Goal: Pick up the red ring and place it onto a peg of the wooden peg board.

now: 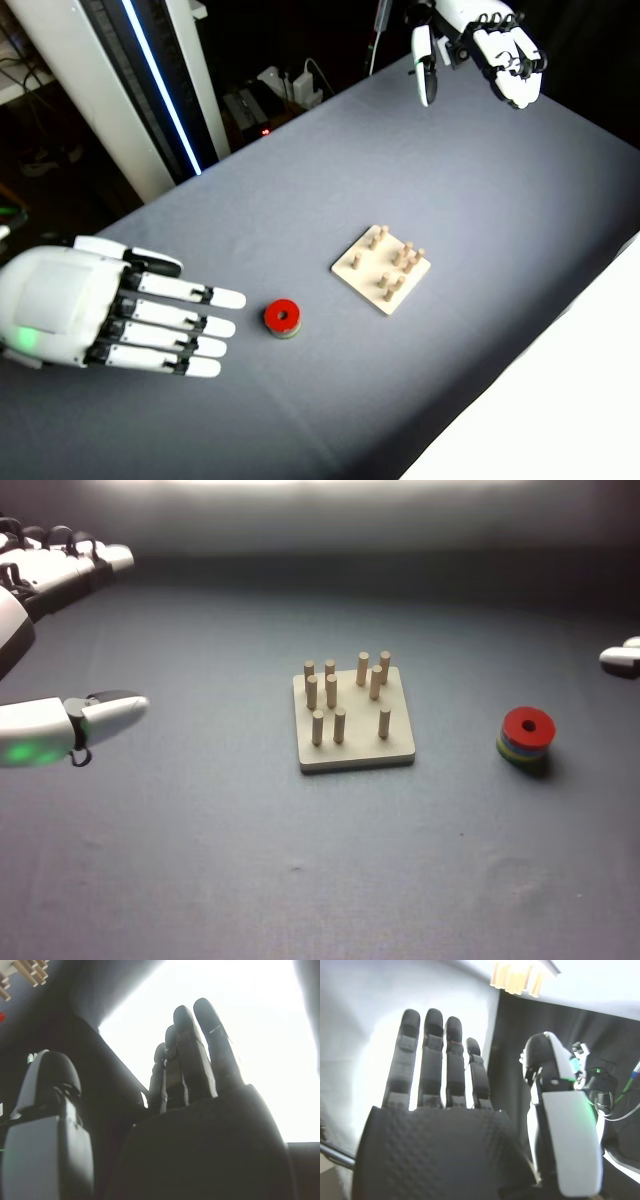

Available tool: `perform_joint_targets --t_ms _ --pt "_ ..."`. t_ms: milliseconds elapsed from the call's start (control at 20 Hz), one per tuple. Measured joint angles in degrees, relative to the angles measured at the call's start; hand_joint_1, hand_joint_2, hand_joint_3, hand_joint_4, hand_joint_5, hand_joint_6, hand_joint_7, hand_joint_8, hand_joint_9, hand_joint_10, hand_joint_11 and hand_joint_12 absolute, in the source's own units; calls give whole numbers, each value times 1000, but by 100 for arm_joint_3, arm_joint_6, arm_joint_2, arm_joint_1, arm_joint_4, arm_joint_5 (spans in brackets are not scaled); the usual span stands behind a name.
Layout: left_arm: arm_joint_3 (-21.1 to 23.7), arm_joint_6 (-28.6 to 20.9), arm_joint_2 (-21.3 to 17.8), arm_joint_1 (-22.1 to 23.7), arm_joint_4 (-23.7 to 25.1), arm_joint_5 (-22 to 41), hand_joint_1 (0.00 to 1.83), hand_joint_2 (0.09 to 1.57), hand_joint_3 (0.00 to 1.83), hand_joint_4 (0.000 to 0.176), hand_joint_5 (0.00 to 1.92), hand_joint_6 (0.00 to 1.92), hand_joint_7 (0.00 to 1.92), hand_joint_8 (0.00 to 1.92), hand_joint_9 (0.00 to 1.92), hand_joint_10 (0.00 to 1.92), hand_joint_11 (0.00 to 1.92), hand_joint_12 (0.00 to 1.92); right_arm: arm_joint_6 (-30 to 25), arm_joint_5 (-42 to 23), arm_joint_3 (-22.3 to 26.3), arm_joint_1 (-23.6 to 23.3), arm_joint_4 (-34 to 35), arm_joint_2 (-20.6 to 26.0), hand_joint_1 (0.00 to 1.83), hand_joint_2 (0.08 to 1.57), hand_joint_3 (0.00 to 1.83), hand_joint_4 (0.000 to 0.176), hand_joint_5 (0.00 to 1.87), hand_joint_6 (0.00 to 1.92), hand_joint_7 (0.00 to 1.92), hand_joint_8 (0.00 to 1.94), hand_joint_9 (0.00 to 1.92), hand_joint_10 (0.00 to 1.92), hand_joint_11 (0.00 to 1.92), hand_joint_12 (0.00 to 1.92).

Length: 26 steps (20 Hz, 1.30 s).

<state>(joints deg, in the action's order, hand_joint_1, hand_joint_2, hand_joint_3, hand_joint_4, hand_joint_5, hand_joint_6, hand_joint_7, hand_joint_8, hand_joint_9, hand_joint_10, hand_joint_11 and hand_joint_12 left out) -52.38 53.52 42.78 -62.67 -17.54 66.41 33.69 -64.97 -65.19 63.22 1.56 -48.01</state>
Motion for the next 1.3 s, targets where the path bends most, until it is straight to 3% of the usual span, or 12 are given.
perform_joint_targets --t_ms 250,350,400,450,650,750,850,900,950,1050,1200,1300 --pt "0 -4 22 0 17 0 399 1060 2 29 348 0 234 0 206 1 0 666 0 107 -9 -120 -142 0 807 1067 0 98 263 3 235 1 220 2 139 325" --pt "0 -7 22 0 22 2 387 1069 4 33 340 0 239 1 218 4 0 706 2 122 -20 -197 -199 0 948 1022 0 73 280 1 243 0 220 1 106 354" --pt "0 -7 24 0 31 2 385 1071 4 35 338 0 245 4 220 4 0 708 0 122 -20 -199 -205 0 1012 985 3 72 300 3 266 3 232 1 66 460" --pt "0 -13 28 2 35 -2 392 1079 4 19 340 1 263 5 212 0 0 644 0 140 -22 -199 -247 0 1079 970 0 73 300 1 280 2 234 3 2 617" --pt "-11 -28 28 0 42 -33 386 1068 0 20 362 3 262 4 227 7 0 713 2 398 -79 -444 -496 0 1100 944 0 48 326 5 307 5 252 4 0 664" --pt "-11 -37 33 0 63 -57 384 1072 1 32 344 2 245 2 202 5 0 636 -46 553 -153 -756 -802 -15 999 914 0 82 348 0 359 0 371 1 30 854" --pt "-15 -48 57 0 66 -101 367 1052 0 18 366 3 261 2 207 3 0 584 -151 752 -247 -960 -1010 -101 976 912 0 114 352 0 395 0 421 2 28 967" --pt "-46 -98 59 0 92 -98 362 1040 0 3 382 4 265 1 207 2 0 547 -850 1432 -868 -2002 -2444 -396 990 915 1 102 352 0 399 1 418 0 26 975" --pt "-72 -87 79 -4 -9 -205 399 1030 0 2 381 2 253 0 196 0 0 546 -730 2330 -964 -2387 -2485 -791 961 921 1 102 349 0 392 0 414 0 44 910" --pt "-42 -109 133 24 240 -116 391 1025 0 1 380 1 243 3 195 1 0 609 -837 2369 -953 -2490 -2802 -826 898 924 0 118 339 0 374 1 391 0 15 904" --pt "-57 -105 131 13 26 -168 404 1031 0 0 385 2 246 5 210 7 0 657 -826 2684 -1005 -2527 -2951 -964 856 920 0 94 344 0 392 2 392 0 63 814" --pt "-76 -107 127 13 9 -146 395 1037 1 11 369 3 236 5 193 8 0 599 -828 2721 -1058 -2590 -3010 -977 838 917 1 96 340 0 385 0 397 5 113 744"
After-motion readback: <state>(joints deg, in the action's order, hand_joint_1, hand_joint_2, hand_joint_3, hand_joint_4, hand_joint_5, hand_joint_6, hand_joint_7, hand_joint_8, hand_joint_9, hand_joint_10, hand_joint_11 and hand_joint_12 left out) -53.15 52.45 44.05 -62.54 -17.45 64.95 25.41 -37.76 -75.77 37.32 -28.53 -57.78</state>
